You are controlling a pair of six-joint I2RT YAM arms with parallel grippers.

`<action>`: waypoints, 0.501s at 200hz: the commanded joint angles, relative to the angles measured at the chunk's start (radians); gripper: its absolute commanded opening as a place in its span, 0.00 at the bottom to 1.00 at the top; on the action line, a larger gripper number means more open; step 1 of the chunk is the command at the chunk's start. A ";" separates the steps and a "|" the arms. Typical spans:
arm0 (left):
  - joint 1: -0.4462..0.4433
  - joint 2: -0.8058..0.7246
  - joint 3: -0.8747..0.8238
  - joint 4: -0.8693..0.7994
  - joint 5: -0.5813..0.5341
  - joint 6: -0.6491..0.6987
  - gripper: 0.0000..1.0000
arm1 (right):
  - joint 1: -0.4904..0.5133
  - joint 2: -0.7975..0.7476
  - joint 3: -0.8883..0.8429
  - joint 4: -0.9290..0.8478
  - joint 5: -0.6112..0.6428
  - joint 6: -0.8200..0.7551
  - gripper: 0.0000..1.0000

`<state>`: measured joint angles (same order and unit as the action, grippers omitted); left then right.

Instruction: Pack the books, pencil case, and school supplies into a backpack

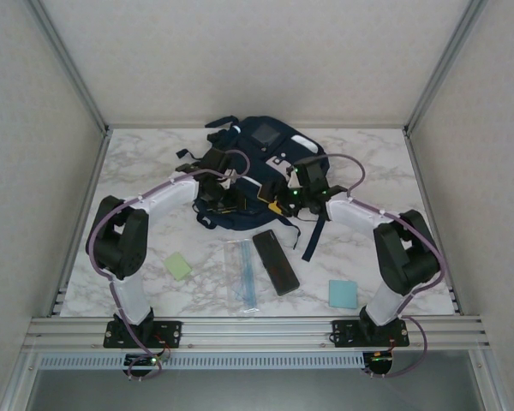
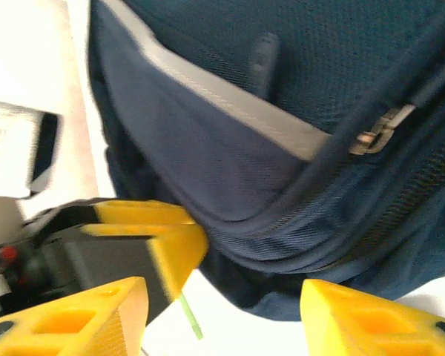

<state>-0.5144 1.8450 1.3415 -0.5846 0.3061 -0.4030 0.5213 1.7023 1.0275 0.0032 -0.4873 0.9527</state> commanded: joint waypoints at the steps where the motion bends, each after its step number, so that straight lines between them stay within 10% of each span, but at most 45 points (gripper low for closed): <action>1: 0.002 -0.032 -0.027 0.055 0.029 -0.036 0.39 | 0.002 0.070 -0.076 0.181 0.039 0.088 0.58; 70: -0.001 -0.044 -0.045 0.060 0.044 -0.042 0.39 | -0.023 0.158 -0.047 0.208 0.100 0.098 0.57; 100: -0.002 -0.042 -0.053 0.056 0.044 -0.039 0.39 | -0.031 0.173 0.027 0.145 0.146 0.091 0.36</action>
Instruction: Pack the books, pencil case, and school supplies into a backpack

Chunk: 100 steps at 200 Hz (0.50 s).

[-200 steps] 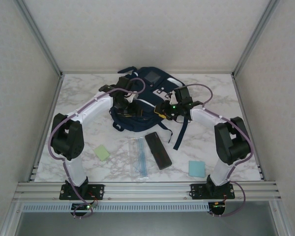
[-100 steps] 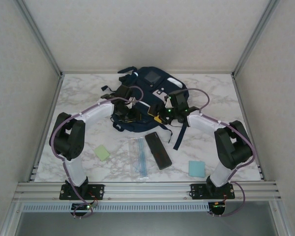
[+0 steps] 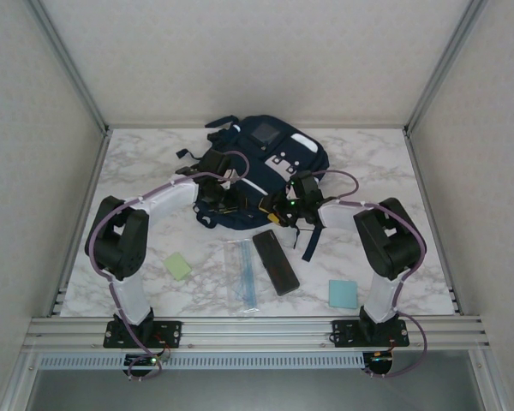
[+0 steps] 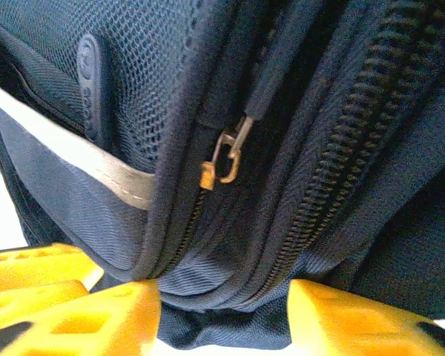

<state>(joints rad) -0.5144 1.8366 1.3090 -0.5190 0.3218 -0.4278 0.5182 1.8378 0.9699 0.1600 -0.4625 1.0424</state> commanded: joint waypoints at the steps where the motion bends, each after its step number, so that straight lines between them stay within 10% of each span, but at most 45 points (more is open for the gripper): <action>1: -0.002 -0.033 -0.020 -0.009 0.027 -0.014 0.39 | -0.029 0.038 0.089 -0.015 0.124 0.001 0.36; 65: -0.004 -0.047 -0.028 -0.036 0.008 0.016 0.40 | -0.032 -0.001 0.144 0.007 0.148 0.024 0.00; 100: -0.004 -0.074 0.037 -0.094 -0.040 0.082 0.51 | -0.040 -0.123 0.172 -0.062 0.157 -0.029 0.00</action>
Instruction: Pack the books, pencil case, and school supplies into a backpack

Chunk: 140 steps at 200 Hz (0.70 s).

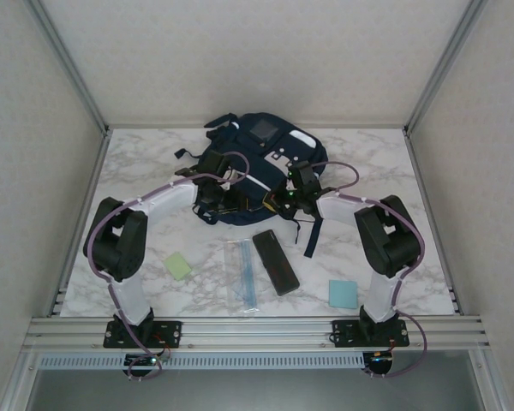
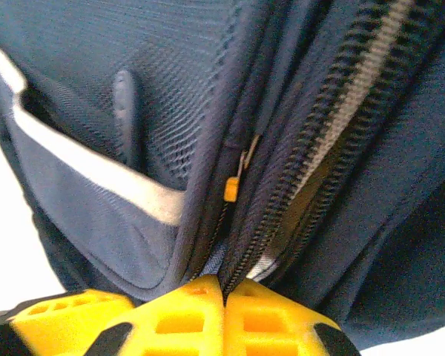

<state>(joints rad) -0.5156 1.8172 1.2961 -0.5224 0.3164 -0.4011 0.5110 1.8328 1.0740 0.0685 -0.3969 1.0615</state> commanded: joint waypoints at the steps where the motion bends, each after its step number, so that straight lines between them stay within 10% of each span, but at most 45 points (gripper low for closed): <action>1: -0.002 -0.056 0.053 -0.092 -0.036 0.056 0.52 | -0.032 -0.120 0.071 0.028 0.092 -0.049 0.00; 140: -0.055 -0.020 0.186 -0.135 0.005 0.218 0.59 | -0.050 -0.101 0.140 0.069 0.017 -0.027 0.00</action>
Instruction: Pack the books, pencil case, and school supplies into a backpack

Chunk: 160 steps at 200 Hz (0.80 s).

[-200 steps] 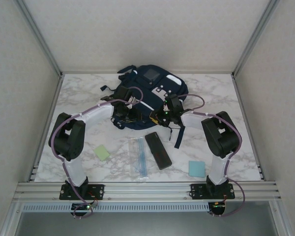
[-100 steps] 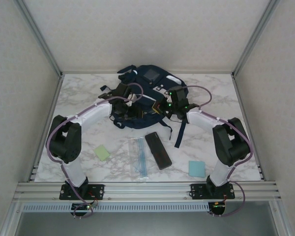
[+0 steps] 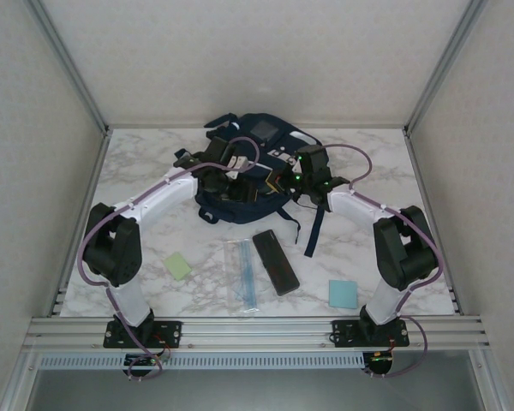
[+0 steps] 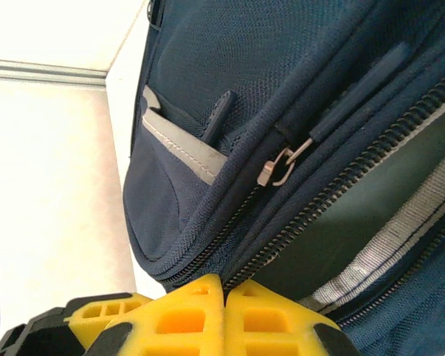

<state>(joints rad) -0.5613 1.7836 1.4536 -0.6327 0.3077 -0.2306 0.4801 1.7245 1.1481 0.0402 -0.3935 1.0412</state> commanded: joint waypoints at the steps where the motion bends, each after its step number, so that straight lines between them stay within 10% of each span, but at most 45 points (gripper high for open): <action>1: -0.009 0.015 0.028 -0.025 0.012 0.049 0.59 | -0.020 0.007 0.066 0.098 0.013 -0.007 0.00; 160: -0.063 0.104 0.148 -0.049 -0.114 0.071 0.00 | -0.031 -0.003 0.034 0.121 -0.035 -0.006 0.00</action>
<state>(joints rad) -0.6205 1.8912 1.5745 -0.6376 0.2489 -0.1749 0.4637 1.7302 1.1625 0.0639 -0.4229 1.0443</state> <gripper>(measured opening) 0.049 0.055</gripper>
